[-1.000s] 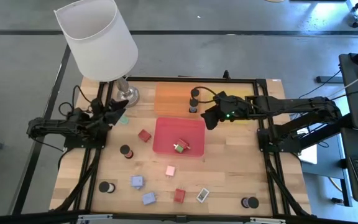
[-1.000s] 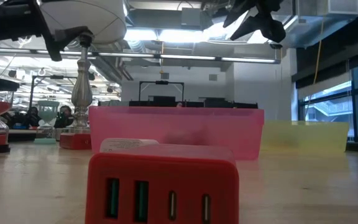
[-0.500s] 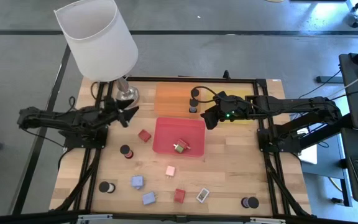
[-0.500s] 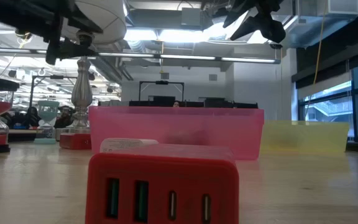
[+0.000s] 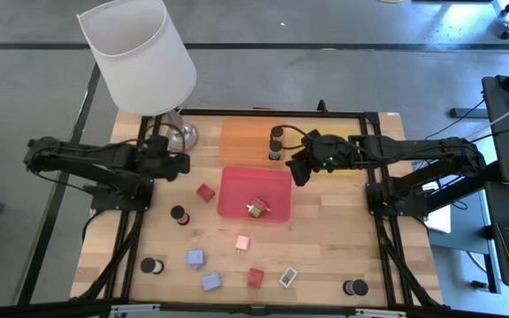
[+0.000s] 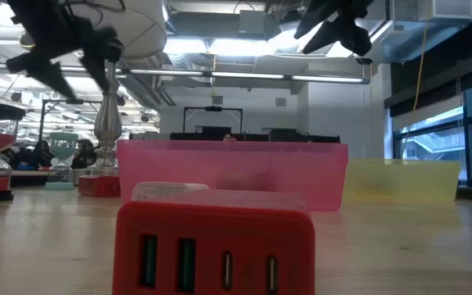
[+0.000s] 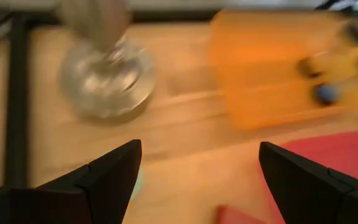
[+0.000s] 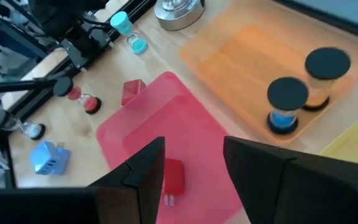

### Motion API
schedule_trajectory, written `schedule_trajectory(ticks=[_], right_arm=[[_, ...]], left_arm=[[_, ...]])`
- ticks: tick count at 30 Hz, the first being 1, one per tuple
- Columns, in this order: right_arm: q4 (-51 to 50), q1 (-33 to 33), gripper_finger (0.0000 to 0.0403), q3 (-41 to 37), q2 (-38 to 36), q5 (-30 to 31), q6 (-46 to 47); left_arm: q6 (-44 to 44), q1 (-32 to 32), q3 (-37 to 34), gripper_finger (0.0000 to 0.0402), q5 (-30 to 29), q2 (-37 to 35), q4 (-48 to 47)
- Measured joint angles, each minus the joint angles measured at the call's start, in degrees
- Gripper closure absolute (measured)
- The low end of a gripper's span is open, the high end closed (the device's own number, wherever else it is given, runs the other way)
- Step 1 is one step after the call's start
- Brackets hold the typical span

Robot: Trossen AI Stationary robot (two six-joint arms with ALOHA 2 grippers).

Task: Pick & Place Office items
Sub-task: Put the light blue hourglass into the orange bin

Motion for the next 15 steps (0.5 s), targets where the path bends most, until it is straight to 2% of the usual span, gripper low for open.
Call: schedule_trajectory(ticks=[5,12,15], right_arm=[[0.0,-1.8,0.0236,0.0,0.0,0.0,-4.3],[0.0,-4.5,0.0236,0.0,0.0,-0.1,-5.7],[0.0,-5.7,0.0236,0.0,0.0,-0.2,-5.7]], left_arm=[[-5.8,3.4,-0.2,0.0080,2.1,6.4,-5.5],[-6.4,7.3,-0.2,0.0080,4.5,12.2,-5.7],[-7.1,9.2,-0.2,0.0080,8.1,14.2,-5.7]])
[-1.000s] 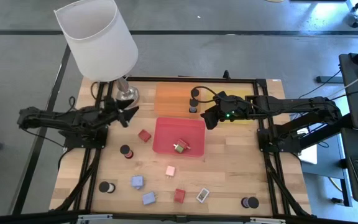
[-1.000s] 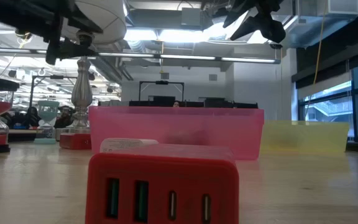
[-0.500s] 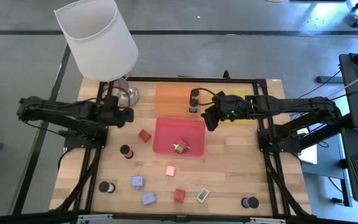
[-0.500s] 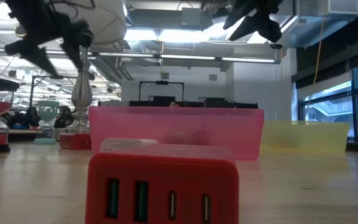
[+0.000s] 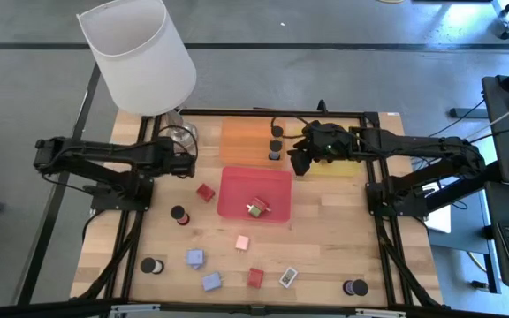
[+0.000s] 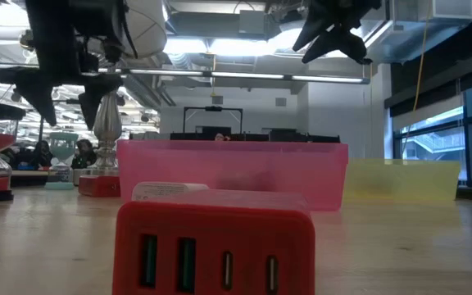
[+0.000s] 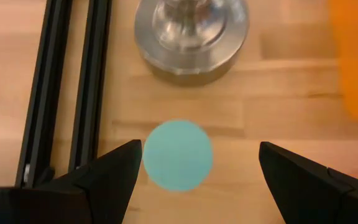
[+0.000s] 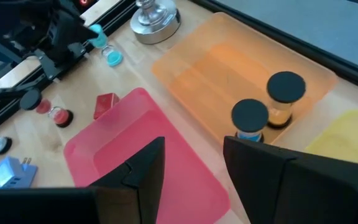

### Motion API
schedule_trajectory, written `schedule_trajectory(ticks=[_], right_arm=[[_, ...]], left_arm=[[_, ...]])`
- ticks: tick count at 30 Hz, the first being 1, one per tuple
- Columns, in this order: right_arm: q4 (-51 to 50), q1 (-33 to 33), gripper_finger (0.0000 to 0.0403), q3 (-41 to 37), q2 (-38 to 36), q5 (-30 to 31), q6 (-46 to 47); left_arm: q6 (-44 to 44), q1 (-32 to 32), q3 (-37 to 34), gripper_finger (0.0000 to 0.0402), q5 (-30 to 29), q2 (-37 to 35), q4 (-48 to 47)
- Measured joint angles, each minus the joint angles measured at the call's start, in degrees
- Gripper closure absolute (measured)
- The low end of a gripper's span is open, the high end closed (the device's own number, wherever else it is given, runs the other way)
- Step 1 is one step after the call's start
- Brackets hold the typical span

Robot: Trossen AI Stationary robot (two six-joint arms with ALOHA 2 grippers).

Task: Pick & Place Office items
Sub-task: Put the light blue hourglass into the orange bin

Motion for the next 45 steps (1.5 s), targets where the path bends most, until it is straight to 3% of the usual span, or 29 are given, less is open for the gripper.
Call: schedule_trajectory(ticks=[5,20,26,35,40,45], right_arm=[[0.0,-1.1,0.0236,0.0,0.0,0.0,0.0],[0.0,-1.3,0.0236,0.0,0.0,0.0,-0.2],[0.0,-1.3,0.0236,0.0,0.0,-0.1,-0.2],[0.0,-1.3,0.0236,0.0,0.0,-0.1,-0.1],[-0.1,-1.3,0.0236,0.0,0.0,-2.9,-0.1],[-0.1,-1.3,0.0236,0.0,0.0,-4.5,-0.1]], left_arm=[[-0.3,2.7,0.0,0.0080,4.3,2.5,0.0],[-0.7,5.2,0.0,0.0083,5.1,7.8,0.0],[-2.3,5.2,0.0,0.0120,5.8,8.6,0.0],[-4.3,5.2,0.0,0.0208,4.7,8.6,0.0],[-5.2,5.2,0.1,0.0209,4.1,8.3,0.1],[-1.5,3.0,5.2,0.0209,2.9,7.7,0.2]])
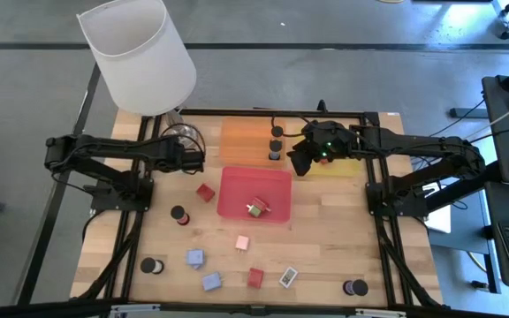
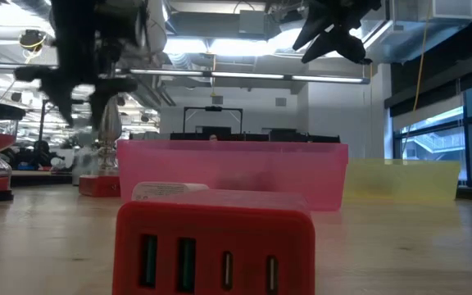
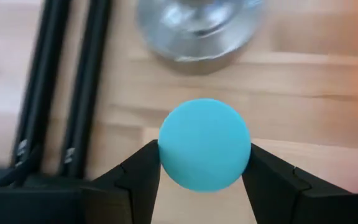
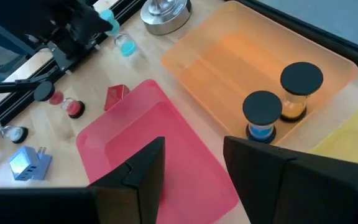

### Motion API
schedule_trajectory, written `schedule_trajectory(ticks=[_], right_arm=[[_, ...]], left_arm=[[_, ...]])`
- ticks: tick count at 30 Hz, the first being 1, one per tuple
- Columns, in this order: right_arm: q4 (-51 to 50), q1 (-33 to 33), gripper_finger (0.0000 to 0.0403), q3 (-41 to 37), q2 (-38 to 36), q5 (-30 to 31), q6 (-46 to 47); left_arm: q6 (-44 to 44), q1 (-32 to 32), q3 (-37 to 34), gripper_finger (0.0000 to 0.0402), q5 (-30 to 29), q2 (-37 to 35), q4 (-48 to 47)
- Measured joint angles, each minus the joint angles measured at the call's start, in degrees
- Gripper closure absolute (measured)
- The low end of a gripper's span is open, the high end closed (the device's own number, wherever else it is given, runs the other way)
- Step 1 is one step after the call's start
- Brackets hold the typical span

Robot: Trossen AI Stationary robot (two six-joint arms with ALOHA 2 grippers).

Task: Pick & Place Office items
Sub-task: Put the light blue hourglass into the orange bin

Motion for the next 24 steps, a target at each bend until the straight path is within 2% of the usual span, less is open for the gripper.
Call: schedule_trajectory(ticks=[5,9,12,15,18,24], right_arm=[[0.0,0.0,0.0236,0.0,0.0,0.0,0.0],[0.0,0.0,0.0236,0.0,0.0,0.1,-0.6],[0.1,0.0,0.0236,0.0,0.0,0.8,-1.5],[0.1,0.0,0.0236,0.0,0.0,1.7,-1.3],[0.1,0.0,0.0236,0.0,0.0,1.7,-1.3],[0.1,0.0,0.0236,0.0,0.0,1.7,-1.3]], left_arm=[[4.0,-3.3,9.5,0.0207,-8.2,0.5,3.1],[20.4,-4.2,14.6,0.0208,-12.4,2.0,17.7],[32.9,-3.0,16.4,0.0207,-11.1,5.2,31.4],[41.5,-1.3,18.5,0.0206,-9.7,9.8,39.4],[44.7,1.5,21.3,0.0206,-7.4,15.5,39.7],[45.0,7.6,24.8,0.0205,1.9,25.4,38.1]])
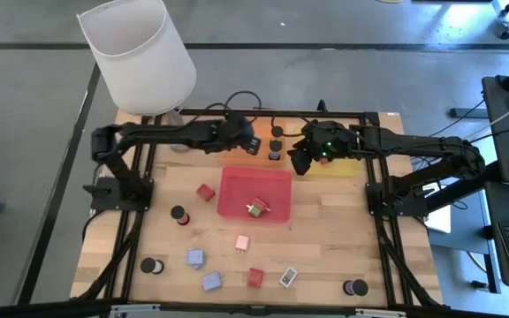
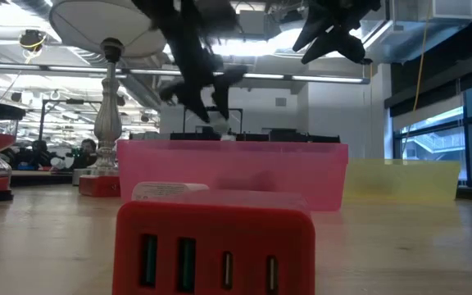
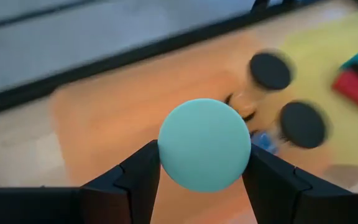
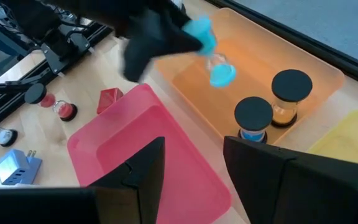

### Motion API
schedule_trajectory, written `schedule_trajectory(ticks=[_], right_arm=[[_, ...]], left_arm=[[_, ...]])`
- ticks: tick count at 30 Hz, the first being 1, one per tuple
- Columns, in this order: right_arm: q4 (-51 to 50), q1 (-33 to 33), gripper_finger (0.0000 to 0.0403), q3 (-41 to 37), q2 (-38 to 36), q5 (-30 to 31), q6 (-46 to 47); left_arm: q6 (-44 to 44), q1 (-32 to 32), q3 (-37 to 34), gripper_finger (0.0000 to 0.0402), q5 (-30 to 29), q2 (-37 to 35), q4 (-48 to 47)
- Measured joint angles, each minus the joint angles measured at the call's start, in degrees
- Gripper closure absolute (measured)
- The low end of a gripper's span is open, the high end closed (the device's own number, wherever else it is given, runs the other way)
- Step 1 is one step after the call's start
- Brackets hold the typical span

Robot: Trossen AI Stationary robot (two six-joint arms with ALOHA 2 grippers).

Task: Pick & Place Office items
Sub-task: Put the light blue hourglass into the orange bin, then put the top red charger adapter into the red bin

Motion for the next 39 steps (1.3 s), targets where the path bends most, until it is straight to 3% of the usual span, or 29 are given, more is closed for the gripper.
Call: schedule_trajectory(ticks=[7,15,21,32,39], right_arm=[[0.0,0.0,0.0236,0.0,0.0,0.0,0.0],[0.0,0.0,0.0236,0.0,0.0,0.0,-0.2],[0.0,0.0,0.0236,0.0,0.0,0.0,-0.3],[0.0,0.0,0.0236,0.0,0.0,0.0,-0.5],[0.0,0.0,0.0236,0.0,0.0,0.0,-0.5]], left_arm=[[0.0,6.3,0.8,0.0204,3.5,5.9,-1.1],[2.1,10.1,0.8,0.0204,3.7,6.8,-3.8],[6.3,11.2,0.8,0.0198,3.7,6.8,-3.8],[6.6,11.3,0.8,0.0159,3.6,6.5,-3.5],[7.8,11.4,0.8,0.0156,5.7,2.4,-2.3]])
